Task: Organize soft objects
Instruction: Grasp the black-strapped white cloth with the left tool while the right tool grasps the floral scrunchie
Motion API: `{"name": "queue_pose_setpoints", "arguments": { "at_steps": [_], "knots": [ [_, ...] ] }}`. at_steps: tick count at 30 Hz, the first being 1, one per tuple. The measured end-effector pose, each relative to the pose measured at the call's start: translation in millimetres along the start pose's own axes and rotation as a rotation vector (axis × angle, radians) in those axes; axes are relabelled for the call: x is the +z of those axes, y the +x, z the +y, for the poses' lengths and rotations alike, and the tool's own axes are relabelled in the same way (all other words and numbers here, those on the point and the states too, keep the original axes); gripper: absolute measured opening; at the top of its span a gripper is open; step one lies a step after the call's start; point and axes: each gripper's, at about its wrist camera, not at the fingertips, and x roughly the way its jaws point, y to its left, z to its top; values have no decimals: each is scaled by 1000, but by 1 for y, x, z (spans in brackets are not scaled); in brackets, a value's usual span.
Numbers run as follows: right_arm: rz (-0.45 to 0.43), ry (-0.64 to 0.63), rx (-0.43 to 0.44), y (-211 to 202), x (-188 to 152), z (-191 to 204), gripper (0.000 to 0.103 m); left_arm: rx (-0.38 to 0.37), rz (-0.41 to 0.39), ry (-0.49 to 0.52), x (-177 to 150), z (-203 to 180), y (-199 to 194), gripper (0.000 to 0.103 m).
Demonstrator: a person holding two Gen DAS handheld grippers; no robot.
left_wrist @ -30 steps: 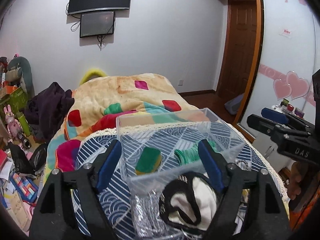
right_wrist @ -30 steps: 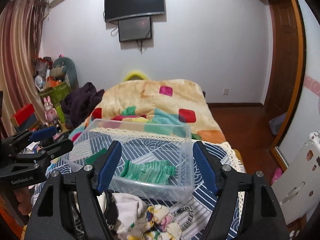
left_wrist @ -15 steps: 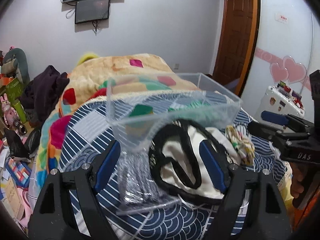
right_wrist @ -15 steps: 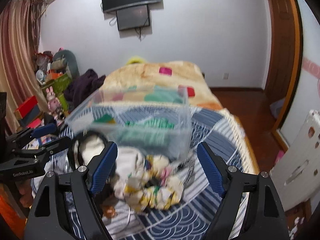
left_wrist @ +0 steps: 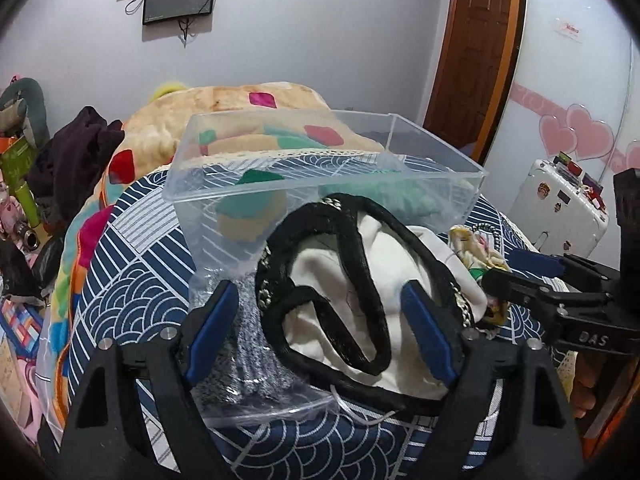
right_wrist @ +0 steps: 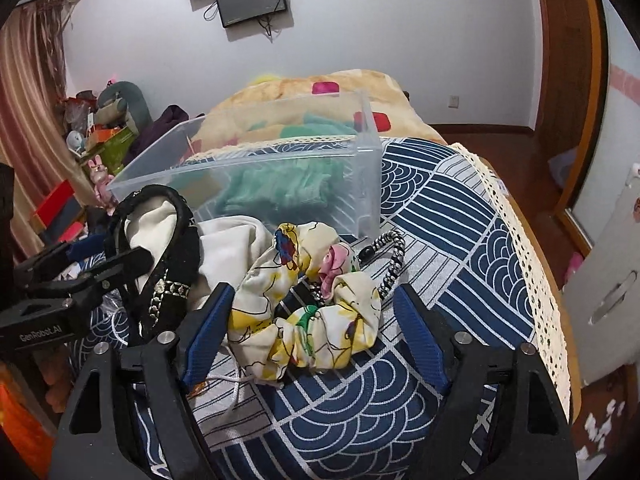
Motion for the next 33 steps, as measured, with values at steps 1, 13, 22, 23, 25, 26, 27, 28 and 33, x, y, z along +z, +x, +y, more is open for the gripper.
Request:
{"name": "queue_pose_setpoints", "arguments": {
  "at_steps": [1, 13, 22, 23, 25, 26, 27, 28, 33],
  "knots": [
    [5, -2, -1, 0, -1, -1, 63, -8, 2, 6, -1, -2, 0, 69],
    [5, -33, 12, -6, -5, 6, 11, 16, -68, 23, -6, -5, -26, 16],
    [-72, -62, 29, -24, 3, 13, 7, 6, -164, -10, 4, 5, -63, 13],
    [-81, -62, 28, -26, 5, 12, 7, 6, -173, -11, 5, 5, -65, 13],
    [-104, -59, 29, -33, 9, 12, 7, 12, -199, -14, 10, 7, -74, 13],
    [-114, -57, 29, -35, 11, 11, 7, 15, -213, -15, 13, 8, -78, 13],
    [-122, -56, 29, -37, 13, 11, 6, 18, -222, -17, 15, 9, -80, 13],
    [-133, -55, 28, -40, 16, 10, 7, 21, -235, -20, 18, 11, -83, 13],
    [-179, -65, 23, -51, 27, 11, 6, 28, -275, -28, 36, 16, -92, 13]
  ]
}}
